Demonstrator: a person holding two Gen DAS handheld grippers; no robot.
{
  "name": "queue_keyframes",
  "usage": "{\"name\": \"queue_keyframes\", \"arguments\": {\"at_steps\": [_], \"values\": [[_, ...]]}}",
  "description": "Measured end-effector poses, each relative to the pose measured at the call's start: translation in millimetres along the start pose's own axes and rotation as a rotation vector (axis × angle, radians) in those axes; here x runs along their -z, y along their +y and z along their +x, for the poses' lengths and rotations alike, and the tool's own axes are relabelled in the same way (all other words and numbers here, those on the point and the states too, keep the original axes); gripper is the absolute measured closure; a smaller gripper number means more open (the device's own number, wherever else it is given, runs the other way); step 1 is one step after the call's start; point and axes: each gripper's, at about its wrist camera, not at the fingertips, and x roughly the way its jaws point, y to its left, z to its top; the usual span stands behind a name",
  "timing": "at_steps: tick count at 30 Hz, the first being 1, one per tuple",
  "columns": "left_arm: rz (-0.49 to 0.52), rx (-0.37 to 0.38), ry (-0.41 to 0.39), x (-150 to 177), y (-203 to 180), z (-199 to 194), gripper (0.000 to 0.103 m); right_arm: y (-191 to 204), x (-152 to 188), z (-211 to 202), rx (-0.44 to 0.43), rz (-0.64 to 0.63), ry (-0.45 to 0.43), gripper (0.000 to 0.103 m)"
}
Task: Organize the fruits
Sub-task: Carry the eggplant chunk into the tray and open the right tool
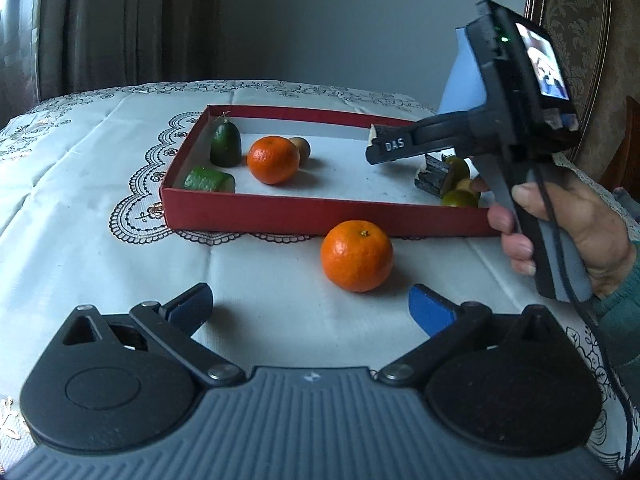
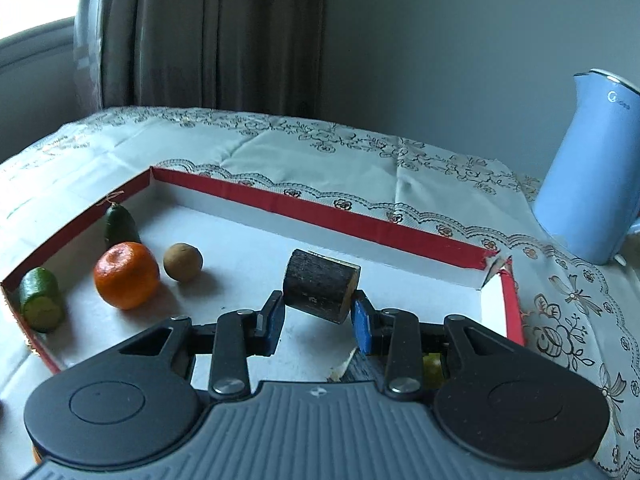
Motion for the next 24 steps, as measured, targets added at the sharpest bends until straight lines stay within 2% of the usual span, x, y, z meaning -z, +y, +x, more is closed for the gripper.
{"name": "queue_keyframes", "arguments": {"at_steps": [8, 17, 20, 21, 23, 24], "values": [[0.003, -0.004, 0.008, -0.9, -0.3, 2.4, 0.000, 6.5, -2.9, 7.7, 0.010, -0.025, 0.037, 0.068], [0.007, -0.008, 0.013, 0.4, -1.9, 2.2, 0.000, 5.6, -2.9, 8.2, 0.012, -0.034, 0.033, 0.068], [0.010, -0.011, 0.015, 0.4, -2.7, 2.3, 0.000, 6.9, -1.7, 7.4, -0.005, -0.031, 0.034, 0.052], [0.010, -0.011, 0.015, 0.3, -2.1, 2.3, 0.000, 5.7, -1.3, 6.3, -0.016, -0.018, 0.035, 0.040], [0.011, -0.011, 0.015, 0.4, -2.2, 2.1, 0.000, 6.1, 0.6, 2.7, -0.023, -0.020, 0.024, 0.031], [0.011, -0.011, 0.015, 0.4, -2.0, 2.3, 0.000, 6.8, 1.0, 0.5, -0.018, -0.025, 0.016, 0.030]]}}
